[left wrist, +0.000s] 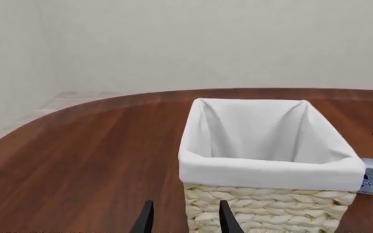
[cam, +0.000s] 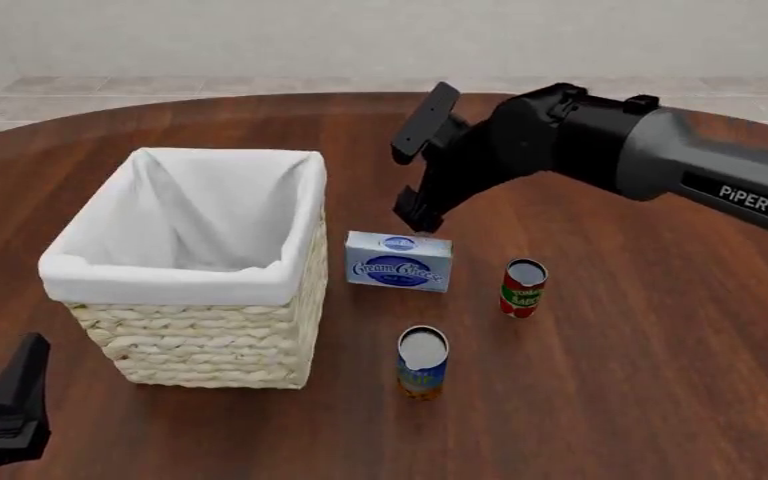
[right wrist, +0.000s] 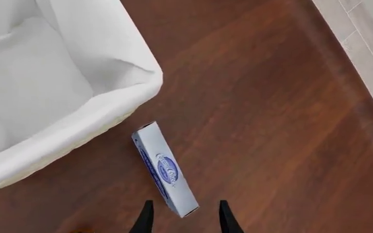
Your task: Pick up the cream cheese box, and put it in the basket.
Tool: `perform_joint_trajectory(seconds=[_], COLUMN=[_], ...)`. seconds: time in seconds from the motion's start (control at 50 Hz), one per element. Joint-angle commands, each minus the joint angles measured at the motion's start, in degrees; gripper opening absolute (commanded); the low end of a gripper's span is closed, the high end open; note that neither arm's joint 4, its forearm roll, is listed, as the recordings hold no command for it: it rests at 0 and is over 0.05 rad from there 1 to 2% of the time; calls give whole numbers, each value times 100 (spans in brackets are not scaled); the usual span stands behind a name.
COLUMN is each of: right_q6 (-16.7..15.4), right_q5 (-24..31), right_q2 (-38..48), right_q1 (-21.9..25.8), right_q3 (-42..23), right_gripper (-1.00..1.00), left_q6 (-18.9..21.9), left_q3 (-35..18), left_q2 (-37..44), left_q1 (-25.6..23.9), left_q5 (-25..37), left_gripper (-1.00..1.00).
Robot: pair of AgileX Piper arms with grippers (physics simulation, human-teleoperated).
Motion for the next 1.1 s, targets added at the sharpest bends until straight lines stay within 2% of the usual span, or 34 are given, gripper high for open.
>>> perform_joint_trajectory(seconds=[0.02, 0.52, 0.78, 1.1], right_q6=[-107, -159, -38, -100], right_q5=[98, 262, 175, 206], right_q2=[298, 833, 900, 893], right_q1=[15, 85, 243, 199], right_q3=[-265, -740, -535, -453], right_gripper=[100, 100, 100, 100], left_q6=[34, 32, 12, 11], left_q3=[9, 10, 9, 9], left_q2=[160, 255, 176, 154], left_q1=[34, 65, 83, 79], left_q5=[-89, -144, -105, -117], left_gripper=[100, 100, 100, 100])
